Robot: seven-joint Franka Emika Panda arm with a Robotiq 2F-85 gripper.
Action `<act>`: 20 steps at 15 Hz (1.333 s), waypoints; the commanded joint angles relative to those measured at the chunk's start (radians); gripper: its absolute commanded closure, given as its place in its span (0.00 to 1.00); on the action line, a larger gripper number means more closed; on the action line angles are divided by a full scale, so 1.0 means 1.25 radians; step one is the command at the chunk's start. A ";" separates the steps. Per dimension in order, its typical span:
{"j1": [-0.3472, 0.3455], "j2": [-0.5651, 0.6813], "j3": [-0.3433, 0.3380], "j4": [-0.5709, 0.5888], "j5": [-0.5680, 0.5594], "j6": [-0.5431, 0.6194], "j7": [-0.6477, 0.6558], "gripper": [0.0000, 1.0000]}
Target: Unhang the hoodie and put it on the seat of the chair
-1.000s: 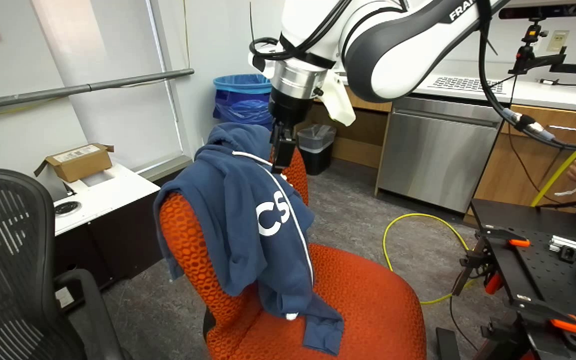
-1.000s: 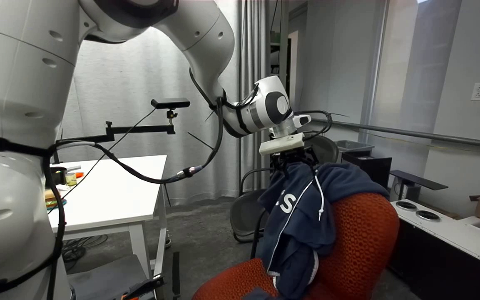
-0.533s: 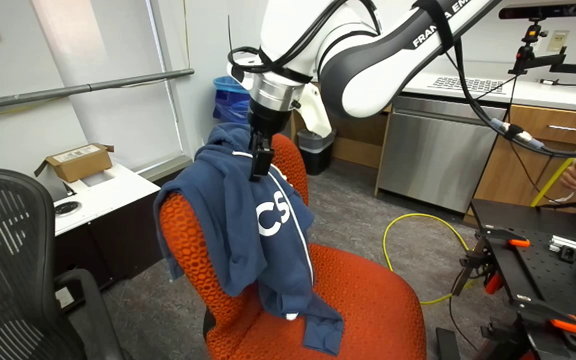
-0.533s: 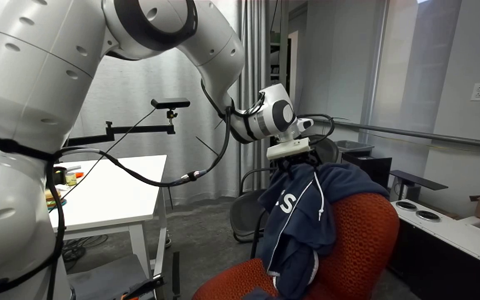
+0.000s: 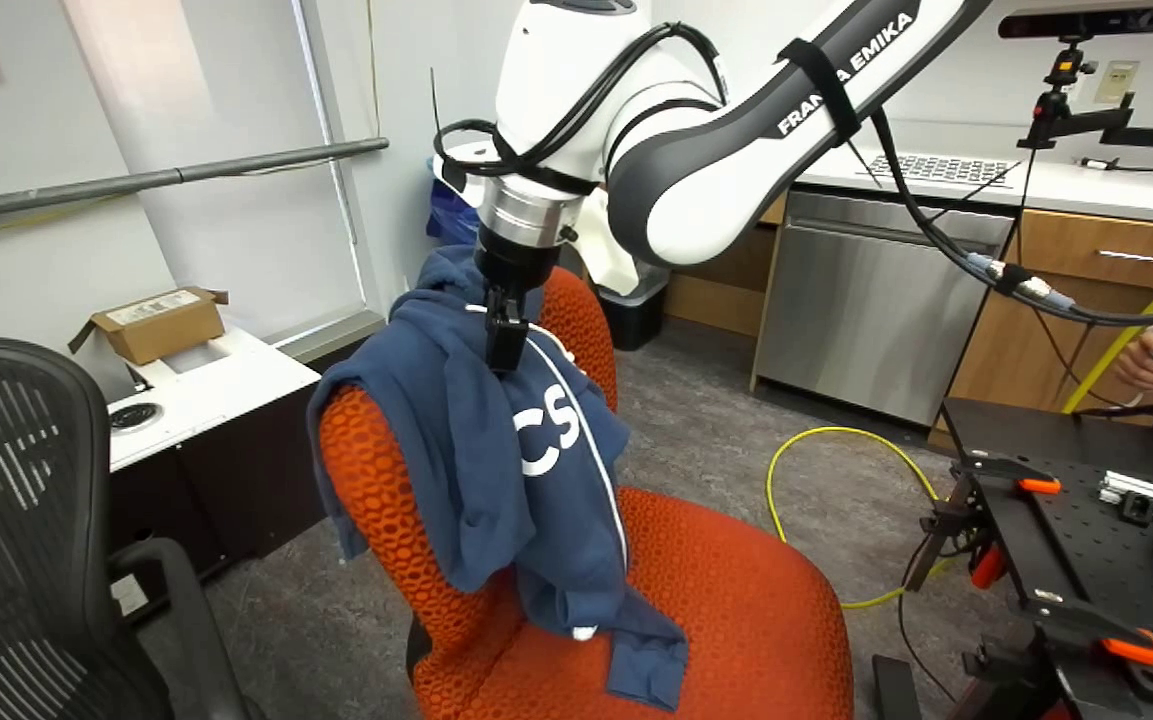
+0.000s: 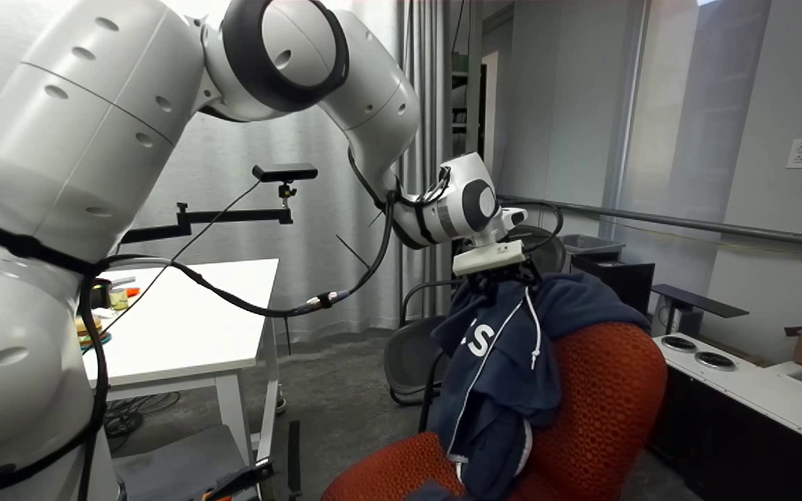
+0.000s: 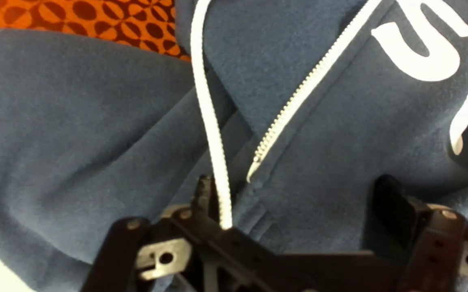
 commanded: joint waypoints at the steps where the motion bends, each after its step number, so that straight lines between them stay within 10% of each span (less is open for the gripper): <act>1: 0.002 0.034 -0.008 0.041 0.027 0.007 -0.031 0.00; 2: 0.004 0.036 -0.012 0.042 0.026 0.007 -0.026 0.03; 3: 0.007 0.037 -0.017 0.043 0.021 0.009 -0.020 0.26; 14: -0.019 0.016 -0.025 0.017 0.068 -0.041 -0.023 0.98; 20: -0.127 -0.039 -0.007 -0.015 0.226 -0.211 -0.090 0.97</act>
